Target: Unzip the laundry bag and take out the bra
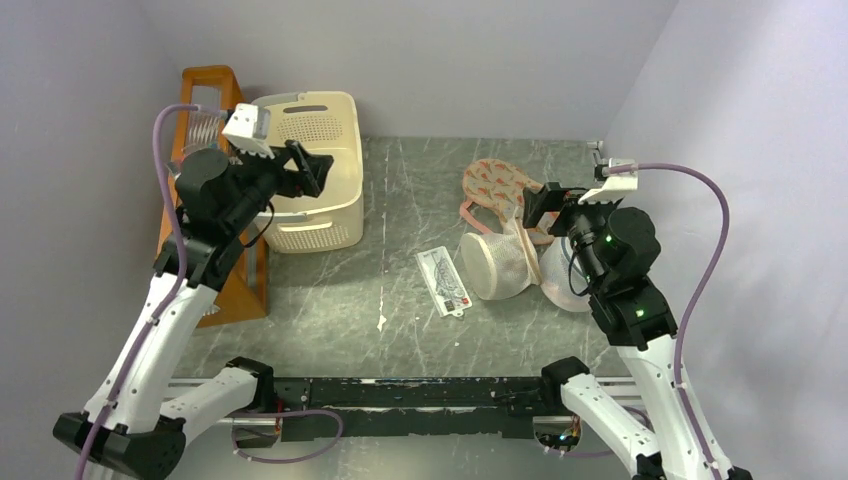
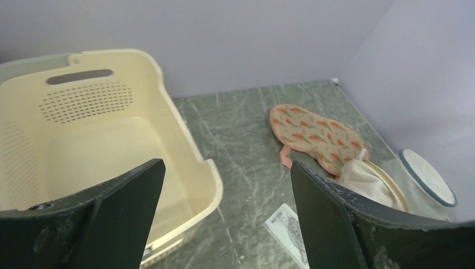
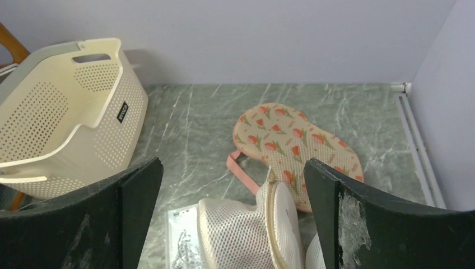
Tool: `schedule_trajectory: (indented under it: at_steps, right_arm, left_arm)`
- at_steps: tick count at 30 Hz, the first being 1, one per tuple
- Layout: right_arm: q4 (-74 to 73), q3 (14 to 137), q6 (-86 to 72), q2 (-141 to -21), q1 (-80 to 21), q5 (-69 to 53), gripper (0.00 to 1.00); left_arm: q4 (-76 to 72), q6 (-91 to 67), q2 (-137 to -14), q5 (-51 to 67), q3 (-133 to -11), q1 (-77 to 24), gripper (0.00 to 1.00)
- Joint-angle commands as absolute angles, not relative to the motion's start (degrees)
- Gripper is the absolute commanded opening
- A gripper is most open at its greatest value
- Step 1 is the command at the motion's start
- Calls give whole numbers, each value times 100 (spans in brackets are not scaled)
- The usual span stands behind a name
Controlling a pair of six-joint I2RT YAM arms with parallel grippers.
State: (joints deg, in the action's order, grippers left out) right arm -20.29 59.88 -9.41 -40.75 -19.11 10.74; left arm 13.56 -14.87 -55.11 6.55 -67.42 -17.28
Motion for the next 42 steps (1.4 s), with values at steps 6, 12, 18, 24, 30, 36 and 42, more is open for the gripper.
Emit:
schedule_trajectory:
  at_steps: [6,12,18,24,30,36,42]
  right_arm:
    - [-2554,6172,-1527,-4191,-2257,1567,100]
    - [-2620,6092,-1658,-4306,-2394,1576,100]
    - [-2511,5997,-1783,-4605,-2461,1478,100]
    - [-2237,5834,-1927,-5040,-2477,1437,100]
    - [-2097,5613,-2270,-5531,-2145,1168,100]
    - [-1764,5196,-2661,-5737,-1265,108,100]
    - [-1763,5055,-2455,-5526,-1187,263,100]
  left_arm:
    - [1659,-1834,-6235,458,-7568,-2720,96]
    - [1806,-2072,-6532,420,-7714,-3322,96]
    - [1906,-2356,-6671,398,-7681,-3732,96]
    - [2033,-2700,-6731,455,-7554,-3955,96]
    - [2233,-2949,-6712,421,-7418,-4086,96]
    - [2459,-3064,-6737,384,-7351,-4175,96]
    - [2717,-2954,-6665,68,-7281,-4229,96]
